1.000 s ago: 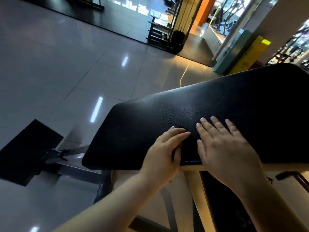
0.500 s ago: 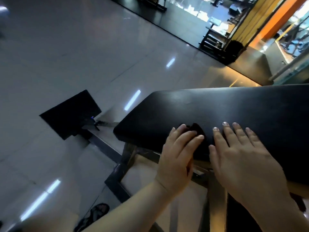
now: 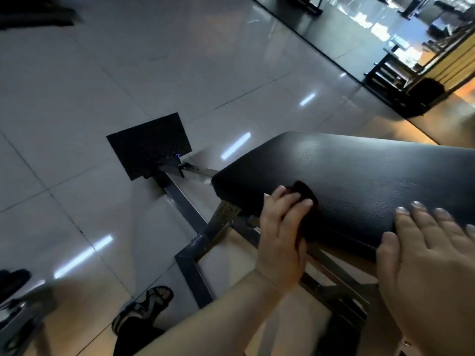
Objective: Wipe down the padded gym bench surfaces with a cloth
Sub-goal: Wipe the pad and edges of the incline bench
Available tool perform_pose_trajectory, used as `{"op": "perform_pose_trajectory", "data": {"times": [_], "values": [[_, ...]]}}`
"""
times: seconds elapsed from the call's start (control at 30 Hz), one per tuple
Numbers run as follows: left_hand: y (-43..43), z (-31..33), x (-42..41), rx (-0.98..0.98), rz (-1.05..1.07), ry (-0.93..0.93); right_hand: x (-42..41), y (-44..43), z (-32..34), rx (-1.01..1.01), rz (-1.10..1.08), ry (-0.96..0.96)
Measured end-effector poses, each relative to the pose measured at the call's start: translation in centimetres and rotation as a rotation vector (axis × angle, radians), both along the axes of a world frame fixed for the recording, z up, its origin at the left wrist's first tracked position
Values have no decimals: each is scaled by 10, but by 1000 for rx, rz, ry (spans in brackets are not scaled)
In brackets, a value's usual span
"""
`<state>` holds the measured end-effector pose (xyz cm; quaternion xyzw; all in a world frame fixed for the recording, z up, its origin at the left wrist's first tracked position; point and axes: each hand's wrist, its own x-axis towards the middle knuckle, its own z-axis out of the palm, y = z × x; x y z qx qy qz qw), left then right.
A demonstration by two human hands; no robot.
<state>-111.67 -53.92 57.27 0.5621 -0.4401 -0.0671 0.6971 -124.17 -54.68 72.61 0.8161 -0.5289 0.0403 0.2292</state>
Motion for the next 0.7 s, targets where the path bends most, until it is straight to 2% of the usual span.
{"op": "perform_pose_trajectory", "data": {"times": [0.07, 0.13, 0.2, 0.23, 0.27, 0.37, 0.43, 0.6, 0.7], "values": [[-7, -14, 16, 45, 100, 154, 1, -3, -8, -28, 21, -60], [-18, -29, 29, 102, 225, 402, 2, -4, -15, -57, 31, -126], [-28, -32, 31, 106, 303, 642, 3, -6, -20, -66, 32, -152], [-30, -26, 24, 89, 318, 701, 4, -7, -21, -69, 29, -151], [-30, -18, 14, 72, 329, 690, 6, -8, -22, -71, 26, -147], [-14, -2, -18, 41, 313, 414, 19, -3, -20, -57, 41, -91], [-18, -13, 1, 37, 276, 370, 28, -2, -21, -48, 60, -45], [-45, -35, 55, 122, 428, 803, 47, -1, -31, -36, 83, 19], [-37, -20, 19, 67, 399, 776, 59, -3, -45, -19, 99, 42]]}}
